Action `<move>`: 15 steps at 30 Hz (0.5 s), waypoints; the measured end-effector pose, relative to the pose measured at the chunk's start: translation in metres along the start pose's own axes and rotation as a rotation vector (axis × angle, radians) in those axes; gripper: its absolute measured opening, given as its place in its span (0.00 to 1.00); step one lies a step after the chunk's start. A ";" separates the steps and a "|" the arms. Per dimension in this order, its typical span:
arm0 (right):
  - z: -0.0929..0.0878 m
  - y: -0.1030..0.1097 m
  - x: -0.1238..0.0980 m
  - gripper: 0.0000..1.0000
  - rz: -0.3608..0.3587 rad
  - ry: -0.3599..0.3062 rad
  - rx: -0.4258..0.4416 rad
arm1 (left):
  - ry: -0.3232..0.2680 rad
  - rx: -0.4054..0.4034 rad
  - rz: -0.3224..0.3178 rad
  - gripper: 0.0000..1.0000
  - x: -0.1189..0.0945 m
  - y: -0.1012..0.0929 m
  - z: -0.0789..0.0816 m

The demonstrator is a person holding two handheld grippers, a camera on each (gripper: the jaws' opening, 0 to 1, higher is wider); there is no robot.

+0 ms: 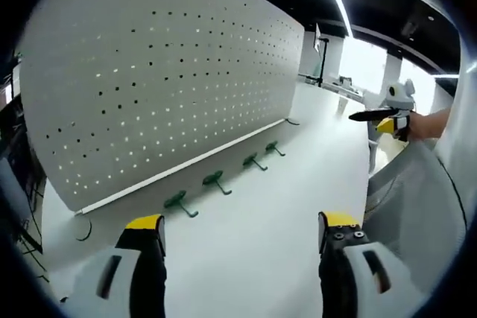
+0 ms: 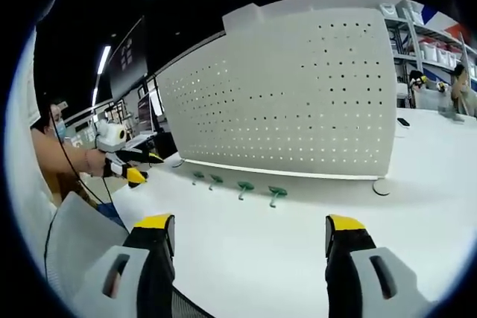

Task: Insert the hook assembly into the mounting plate slot until the hook locks in place.

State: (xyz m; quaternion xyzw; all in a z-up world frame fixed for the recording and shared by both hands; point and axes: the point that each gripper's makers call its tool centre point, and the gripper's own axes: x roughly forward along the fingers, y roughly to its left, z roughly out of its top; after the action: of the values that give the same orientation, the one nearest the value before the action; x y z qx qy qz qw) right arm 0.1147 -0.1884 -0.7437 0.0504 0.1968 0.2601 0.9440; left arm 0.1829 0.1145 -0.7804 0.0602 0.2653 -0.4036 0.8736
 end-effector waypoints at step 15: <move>0.002 0.000 0.000 0.79 -0.002 0.000 0.001 | 0.070 0.071 -0.040 0.87 0.019 0.016 0.000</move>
State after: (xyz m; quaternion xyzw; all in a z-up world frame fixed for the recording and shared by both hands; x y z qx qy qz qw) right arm 0.1154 -0.1880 -0.7422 0.0508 0.1971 0.2593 0.9441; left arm 0.2051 0.1125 -0.7921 0.0999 0.2823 -0.4280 0.8527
